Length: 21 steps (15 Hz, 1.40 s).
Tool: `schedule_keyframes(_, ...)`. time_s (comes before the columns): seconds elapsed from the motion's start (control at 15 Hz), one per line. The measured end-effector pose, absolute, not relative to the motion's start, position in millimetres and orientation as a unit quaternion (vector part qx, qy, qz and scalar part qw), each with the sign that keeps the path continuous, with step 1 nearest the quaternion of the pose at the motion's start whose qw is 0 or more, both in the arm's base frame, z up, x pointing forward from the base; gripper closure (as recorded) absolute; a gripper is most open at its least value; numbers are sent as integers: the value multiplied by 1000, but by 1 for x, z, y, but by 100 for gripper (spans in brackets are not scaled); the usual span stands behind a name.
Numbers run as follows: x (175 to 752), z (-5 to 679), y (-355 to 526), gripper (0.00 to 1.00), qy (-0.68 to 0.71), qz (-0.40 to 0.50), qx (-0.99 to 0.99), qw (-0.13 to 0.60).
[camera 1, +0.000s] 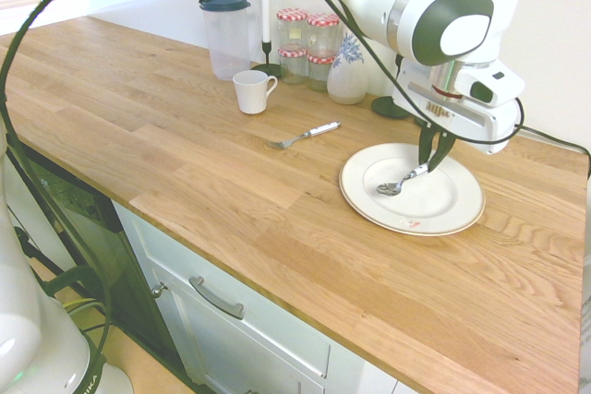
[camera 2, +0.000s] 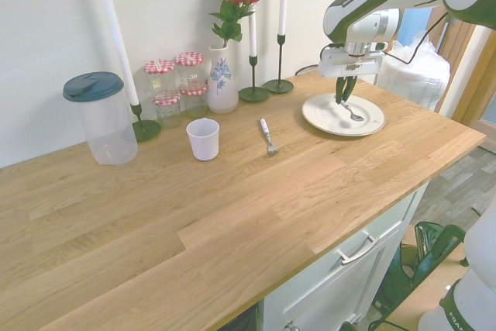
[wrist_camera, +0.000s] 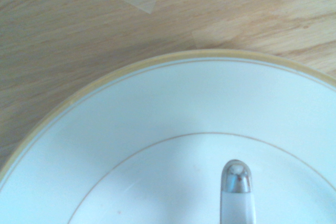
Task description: Put the spoon into the plate
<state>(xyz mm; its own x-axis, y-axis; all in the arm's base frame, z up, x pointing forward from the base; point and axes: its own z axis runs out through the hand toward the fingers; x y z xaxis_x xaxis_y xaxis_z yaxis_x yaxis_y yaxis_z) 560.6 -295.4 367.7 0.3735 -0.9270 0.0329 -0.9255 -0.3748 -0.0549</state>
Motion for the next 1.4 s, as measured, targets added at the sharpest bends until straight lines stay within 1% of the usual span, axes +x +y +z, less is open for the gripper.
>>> schedule_keyframes(0.27,570,354,-298,100,557,-25,-830,14)
schedule_keyframes(0.33,570,354,-298,0,558,-25,-830,15)
schedule_keyframes(0.93,577,355,-295,0,555,-29,-831,15)
schedule_keyframes(1.07,580,364,-295,0,550,-35,-835,8)
schedule_keyframes(1.2,580,400,-292,0,539,-46,-841,2)
schedule_keyframes(1.4,560,484,-258,0,484,-52,-873,14)
